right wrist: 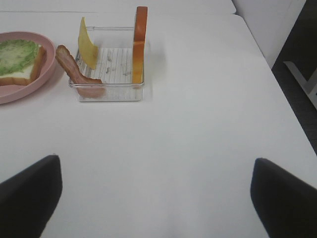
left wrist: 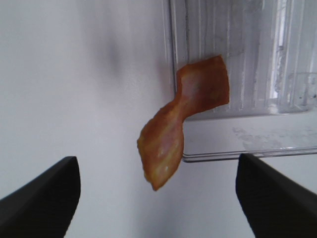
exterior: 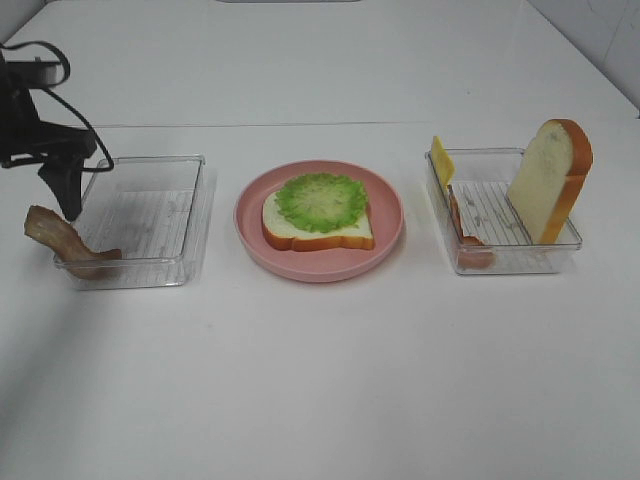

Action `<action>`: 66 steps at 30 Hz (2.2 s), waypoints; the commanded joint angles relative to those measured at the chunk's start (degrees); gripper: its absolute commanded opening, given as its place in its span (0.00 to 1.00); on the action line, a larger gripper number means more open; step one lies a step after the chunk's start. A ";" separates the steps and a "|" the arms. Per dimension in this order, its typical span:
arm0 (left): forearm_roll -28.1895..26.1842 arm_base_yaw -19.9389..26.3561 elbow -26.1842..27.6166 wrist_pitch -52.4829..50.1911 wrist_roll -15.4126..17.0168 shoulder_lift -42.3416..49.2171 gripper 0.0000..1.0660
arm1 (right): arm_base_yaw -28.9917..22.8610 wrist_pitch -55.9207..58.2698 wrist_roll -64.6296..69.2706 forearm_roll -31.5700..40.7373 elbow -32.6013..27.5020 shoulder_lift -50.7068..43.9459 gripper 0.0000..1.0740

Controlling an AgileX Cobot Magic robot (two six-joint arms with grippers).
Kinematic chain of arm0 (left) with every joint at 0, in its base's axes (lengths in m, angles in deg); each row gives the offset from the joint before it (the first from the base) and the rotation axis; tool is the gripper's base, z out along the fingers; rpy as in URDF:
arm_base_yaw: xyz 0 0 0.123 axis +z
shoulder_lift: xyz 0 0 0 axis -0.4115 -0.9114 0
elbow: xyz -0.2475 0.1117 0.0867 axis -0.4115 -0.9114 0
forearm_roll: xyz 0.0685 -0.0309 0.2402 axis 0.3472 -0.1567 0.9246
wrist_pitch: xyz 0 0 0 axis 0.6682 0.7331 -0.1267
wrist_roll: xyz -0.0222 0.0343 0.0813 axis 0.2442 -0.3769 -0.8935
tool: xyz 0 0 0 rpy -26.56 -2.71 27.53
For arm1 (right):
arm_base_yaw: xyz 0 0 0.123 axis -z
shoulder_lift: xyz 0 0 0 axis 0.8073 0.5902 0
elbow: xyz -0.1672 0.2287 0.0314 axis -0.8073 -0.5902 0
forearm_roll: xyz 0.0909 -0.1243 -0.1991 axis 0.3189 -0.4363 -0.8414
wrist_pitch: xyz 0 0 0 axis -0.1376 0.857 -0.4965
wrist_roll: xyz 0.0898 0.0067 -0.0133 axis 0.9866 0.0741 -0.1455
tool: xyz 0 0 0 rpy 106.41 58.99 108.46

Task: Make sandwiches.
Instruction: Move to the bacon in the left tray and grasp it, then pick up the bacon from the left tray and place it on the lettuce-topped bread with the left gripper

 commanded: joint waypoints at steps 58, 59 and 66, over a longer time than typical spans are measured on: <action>-14.84 -13.06 22.29 0.97 -2.18 1.38 0.00 | 0.34 -0.34 0.34 -0.06 -0.17 -0.74 0.90; -18.28 -14.21 24.98 0.86 -2.18 -0.29 0.00 | 0.34 -0.34 0.34 -0.06 -0.17 -0.74 0.90; -25.44 -17.36 31.57 -0.52 -2.23 -6.82 0.00 | 0.34 -0.34 0.34 -0.06 -0.17 -0.74 0.90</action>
